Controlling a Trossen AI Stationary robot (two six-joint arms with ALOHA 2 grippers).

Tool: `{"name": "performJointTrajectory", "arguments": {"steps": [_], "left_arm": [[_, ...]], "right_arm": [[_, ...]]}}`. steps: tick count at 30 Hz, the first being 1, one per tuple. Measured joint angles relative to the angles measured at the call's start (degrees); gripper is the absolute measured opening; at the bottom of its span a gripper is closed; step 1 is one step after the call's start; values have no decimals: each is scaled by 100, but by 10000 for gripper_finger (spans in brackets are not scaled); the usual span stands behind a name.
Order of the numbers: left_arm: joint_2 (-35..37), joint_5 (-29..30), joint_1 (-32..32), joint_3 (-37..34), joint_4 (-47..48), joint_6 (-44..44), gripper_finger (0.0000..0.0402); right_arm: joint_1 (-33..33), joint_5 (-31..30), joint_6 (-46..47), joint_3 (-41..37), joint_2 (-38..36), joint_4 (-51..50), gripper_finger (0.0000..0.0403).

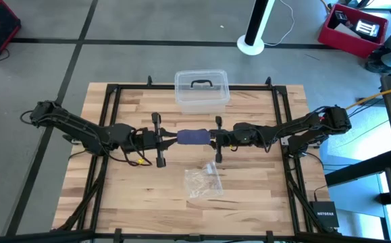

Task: Roll bandage
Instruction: Roll the violet bandage

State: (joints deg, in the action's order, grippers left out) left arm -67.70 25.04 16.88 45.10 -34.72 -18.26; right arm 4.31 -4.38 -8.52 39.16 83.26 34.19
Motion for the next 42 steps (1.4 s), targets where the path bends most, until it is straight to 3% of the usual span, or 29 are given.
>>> {"name": "performJointTrajectory", "arguments": {"steps": [10, 17, 30, 42], "left_arm": [[7, 15, -7, -2, -235, -178, 6], [11, 451, -11, -2, -371, -618, 6], [-15, 503, -127, -2, -48, -1246, 6], [-68, 520, -20, -247, -35, -1364, 6]], "right_arm": [[835, -599, -224, 0, -13, 369, 4], [1428, -1000, -234, 118, -15, 514, 3], [2127, -1174, -1172, 1475, -15, -583, 1], [2099, -1550, -2063, 2648, -17, -1581, 0]]}}
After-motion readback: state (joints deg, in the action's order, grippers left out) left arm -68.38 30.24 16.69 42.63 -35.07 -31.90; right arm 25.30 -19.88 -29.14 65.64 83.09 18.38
